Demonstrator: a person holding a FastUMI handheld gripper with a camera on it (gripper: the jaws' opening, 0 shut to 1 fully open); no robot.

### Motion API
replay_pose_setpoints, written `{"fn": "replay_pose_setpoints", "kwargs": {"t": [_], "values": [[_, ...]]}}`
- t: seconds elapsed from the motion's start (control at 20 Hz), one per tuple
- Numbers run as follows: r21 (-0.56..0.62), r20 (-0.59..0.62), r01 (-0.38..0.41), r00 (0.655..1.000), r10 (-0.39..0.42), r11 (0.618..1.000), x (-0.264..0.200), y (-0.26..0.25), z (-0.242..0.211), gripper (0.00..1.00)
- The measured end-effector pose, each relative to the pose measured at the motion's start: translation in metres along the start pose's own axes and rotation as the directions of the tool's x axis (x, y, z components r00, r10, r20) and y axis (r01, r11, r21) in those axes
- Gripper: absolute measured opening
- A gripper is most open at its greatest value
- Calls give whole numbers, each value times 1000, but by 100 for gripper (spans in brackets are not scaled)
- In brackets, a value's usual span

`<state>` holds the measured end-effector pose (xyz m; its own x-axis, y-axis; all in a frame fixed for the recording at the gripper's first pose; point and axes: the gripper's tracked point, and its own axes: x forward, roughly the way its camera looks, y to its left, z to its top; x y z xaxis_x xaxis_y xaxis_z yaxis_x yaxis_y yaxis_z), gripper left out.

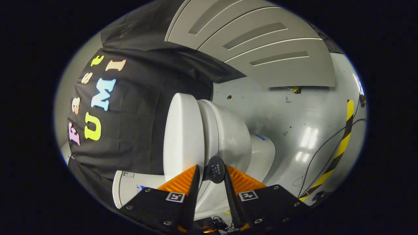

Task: Open the toilet lid.

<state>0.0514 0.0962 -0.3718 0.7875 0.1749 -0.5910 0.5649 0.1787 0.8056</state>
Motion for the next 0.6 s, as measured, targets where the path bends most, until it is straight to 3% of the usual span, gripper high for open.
{"fn": "replay_pose_setpoints", "kwargs": {"t": [0.05, 0.15, 0.4, 0.6], "values": [[21, 1, -7, 1000, 7, 1000, 0, -2, 0, 33], [64, 0, -35, 999, 35, 997, -1, -4, 2, 18], [56, 14, -56, 998, 55, 997, 2, -1, 2, 11], [46, 18, -52, 999, 51, 998, -3, 5, 2, 0]]}}
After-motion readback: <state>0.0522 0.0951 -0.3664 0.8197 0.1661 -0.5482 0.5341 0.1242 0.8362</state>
